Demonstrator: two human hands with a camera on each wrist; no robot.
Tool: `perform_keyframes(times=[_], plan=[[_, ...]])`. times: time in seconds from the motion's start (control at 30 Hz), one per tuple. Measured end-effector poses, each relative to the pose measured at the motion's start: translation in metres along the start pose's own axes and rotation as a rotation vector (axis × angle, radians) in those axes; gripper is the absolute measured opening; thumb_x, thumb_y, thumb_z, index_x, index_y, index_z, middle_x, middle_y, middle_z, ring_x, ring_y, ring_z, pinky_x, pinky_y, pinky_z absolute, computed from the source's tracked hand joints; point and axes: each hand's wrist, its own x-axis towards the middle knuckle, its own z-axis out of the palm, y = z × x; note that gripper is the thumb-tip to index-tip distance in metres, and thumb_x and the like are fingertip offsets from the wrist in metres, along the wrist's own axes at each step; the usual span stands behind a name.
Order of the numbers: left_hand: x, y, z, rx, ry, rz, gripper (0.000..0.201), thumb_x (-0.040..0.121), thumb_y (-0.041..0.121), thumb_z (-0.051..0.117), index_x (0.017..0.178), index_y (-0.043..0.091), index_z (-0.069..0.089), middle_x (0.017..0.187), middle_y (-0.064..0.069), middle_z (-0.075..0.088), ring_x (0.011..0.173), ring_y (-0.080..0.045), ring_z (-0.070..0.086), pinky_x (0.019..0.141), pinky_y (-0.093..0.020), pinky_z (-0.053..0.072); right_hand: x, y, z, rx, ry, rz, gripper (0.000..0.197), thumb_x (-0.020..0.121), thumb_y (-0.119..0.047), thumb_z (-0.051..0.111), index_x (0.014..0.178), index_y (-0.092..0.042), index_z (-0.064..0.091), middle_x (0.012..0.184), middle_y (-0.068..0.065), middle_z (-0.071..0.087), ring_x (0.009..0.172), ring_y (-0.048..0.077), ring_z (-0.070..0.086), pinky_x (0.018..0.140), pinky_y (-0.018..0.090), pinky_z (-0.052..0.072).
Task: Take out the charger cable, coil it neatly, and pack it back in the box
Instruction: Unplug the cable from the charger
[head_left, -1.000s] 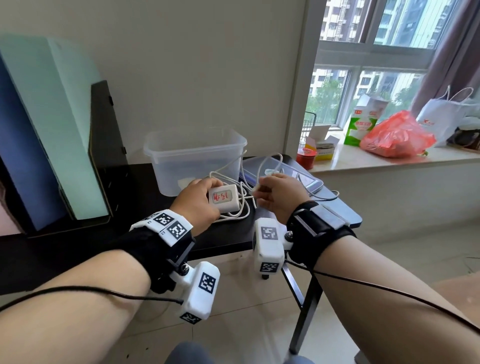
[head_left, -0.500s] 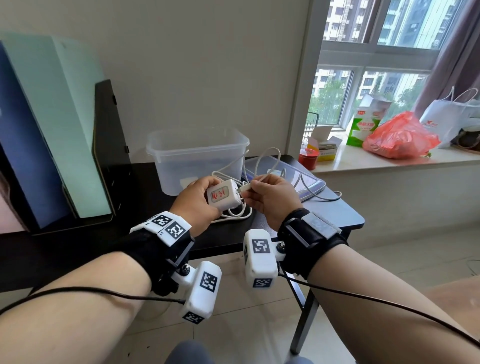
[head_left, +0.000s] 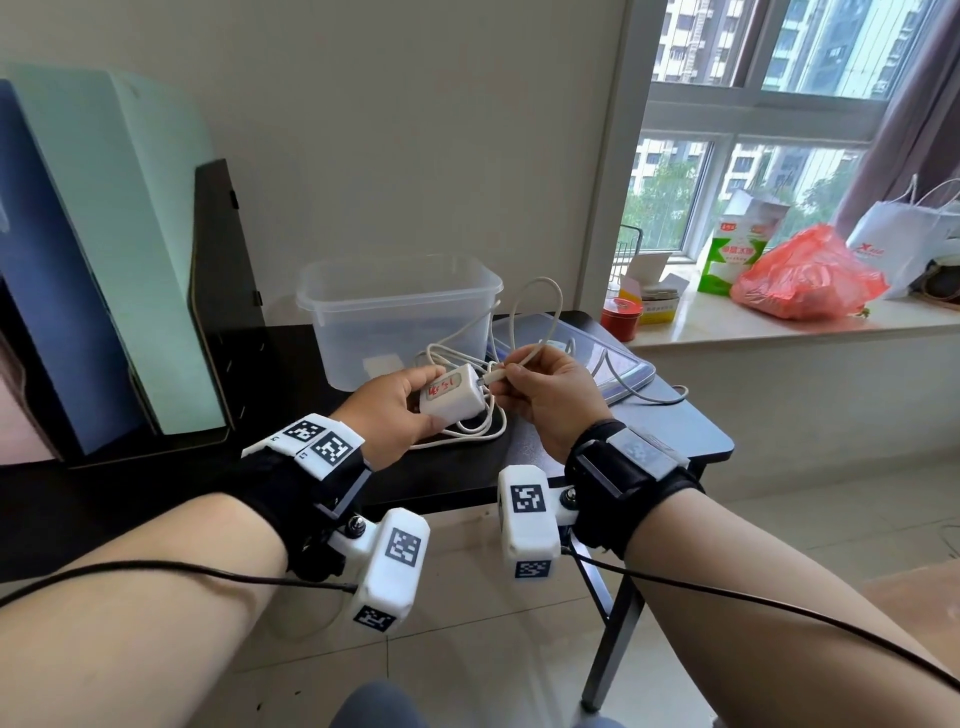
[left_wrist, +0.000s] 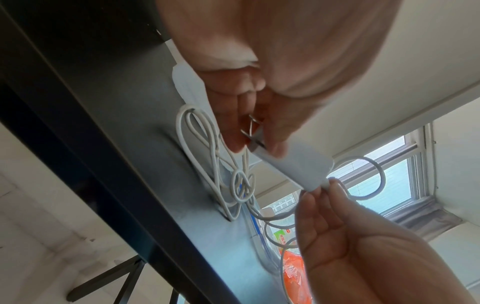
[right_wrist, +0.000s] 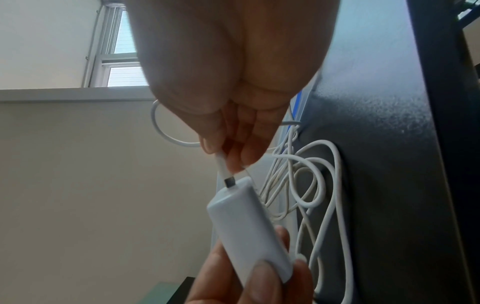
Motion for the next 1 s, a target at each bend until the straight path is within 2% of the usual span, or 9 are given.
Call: perform_keyframes(times=[0.1, 0.23, 0.5, 0.67, 0.73, 0.83, 0.9, 0.97, 1.0], plan=[[0.003, 0.0, -0.004, -0.003, -0.012, -0.003, 0.064, 0.08, -0.001, 0.065, 0.137, 0.018, 0.044, 0.125, -0.004, 0.06, 0.116, -0.02, 0.058, 0.107, -0.034, 0.041, 0.001, 0.0, 0.0, 0.015, -0.005, -0.009, 0.022, 0.09, 0.008, 0.047, 0.076, -0.008, 0.054, 0.068, 0.011, 0.062, 0.049, 0.008, 0.062, 0.053, 0.02, 0.055], [0.004, 0.0, -0.005, -0.021, -0.022, -0.005, 0.065, 0.079, -0.001, 0.066, 0.137, 0.015, 0.044, 0.128, -0.009, 0.06, 0.116, -0.022, 0.059, 0.106, -0.038, 0.043, 0.001, -0.001, 0.0, -0.025, -0.02, -0.016, 0.022, 0.09, 0.008, 0.047, 0.075, -0.008, 0.053, 0.068, 0.011, 0.062, 0.049, 0.007, 0.061, 0.053, 0.019, 0.055], [0.002, 0.005, -0.006, 0.064, -0.036, 0.009, 0.06, 0.079, 0.006, 0.069, 0.134, 0.015, 0.048, 0.119, -0.006, 0.064, 0.106, -0.018, 0.062, 0.095, -0.028, 0.048, -0.001, 0.003, 0.002, -0.05, -0.001, 0.001, 0.022, 0.089, 0.007, 0.048, 0.074, -0.008, 0.055, 0.071, 0.012, 0.06, 0.057, 0.013, 0.056, 0.056, 0.02, 0.054], [0.0, 0.011, -0.008, 0.064, -0.049, 0.011, 0.059, 0.074, 0.005, 0.071, 0.128, 0.016, 0.05, 0.12, -0.011, 0.063, 0.107, -0.024, 0.062, 0.095, -0.034, 0.05, -0.001, 0.004, 0.007, -0.059, -0.016, -0.01, 0.022, 0.088, 0.007, 0.051, 0.073, -0.007, 0.058, 0.068, 0.01, 0.061, 0.051, 0.008, 0.058, 0.056, 0.019, 0.054], [0.001, 0.016, -0.005, 0.109, -0.084, 0.021, 0.056, 0.075, 0.01, 0.069, 0.126, 0.021, 0.049, 0.113, -0.006, 0.065, 0.099, -0.021, 0.063, 0.089, -0.031, 0.05, -0.002, 0.003, 0.015, -0.088, -0.053, -0.039, 0.024, 0.085, 0.008, 0.054, 0.069, -0.008, 0.059, 0.064, 0.009, 0.061, 0.049, 0.008, 0.056, 0.055, 0.018, 0.053], [0.003, 0.024, -0.001, 0.142, -0.049, 0.042, 0.05, 0.077, 0.016, 0.069, 0.123, 0.023, 0.05, 0.099, 0.001, 0.063, 0.079, -0.012, 0.059, 0.072, -0.021, 0.046, -0.002, 0.002, 0.024, -0.131, -0.065, -0.073, 0.026, 0.083, 0.008, 0.057, 0.066, -0.011, 0.061, 0.062, 0.011, 0.059, 0.05, 0.01, 0.055, 0.056, 0.02, 0.051], [0.003, 0.029, 0.0, 0.138, -0.011, 0.068, 0.049, 0.076, 0.02, 0.068, 0.122, 0.024, 0.053, 0.101, 0.002, 0.065, 0.085, -0.013, 0.062, 0.079, -0.025, 0.05, -0.001, 0.002, 0.027, -0.153, -0.094, -0.095, 0.025, 0.081, 0.008, 0.06, 0.066, -0.012, 0.062, 0.062, 0.01, 0.061, 0.05, 0.011, 0.055, 0.055, 0.022, 0.05], [0.002, 0.034, 0.002, 0.112, -0.002, 0.11, 0.046, 0.079, 0.012, 0.061, 0.123, 0.022, 0.055, 0.105, -0.002, 0.067, 0.098, -0.018, 0.064, 0.091, -0.03, 0.05, -0.001, 0.001, 0.029, -0.218, -0.123, -0.131, 0.025, 0.078, 0.007, 0.064, 0.063, -0.013, 0.062, 0.058, 0.004, 0.062, 0.048, 0.009, 0.054, 0.053, 0.019, 0.047], [0.003, 0.037, 0.003, 0.085, 0.011, 0.122, 0.044, 0.081, 0.006, 0.056, 0.122, 0.021, 0.055, 0.104, -0.002, 0.067, 0.1, -0.018, 0.063, 0.091, -0.029, 0.048, -0.001, 0.001, 0.03, -0.262, -0.117, -0.158, 0.025, 0.077, 0.004, 0.067, 0.062, -0.015, 0.061, 0.057, 0.0, 0.061, 0.049, 0.008, 0.052, 0.053, 0.019, 0.046]])
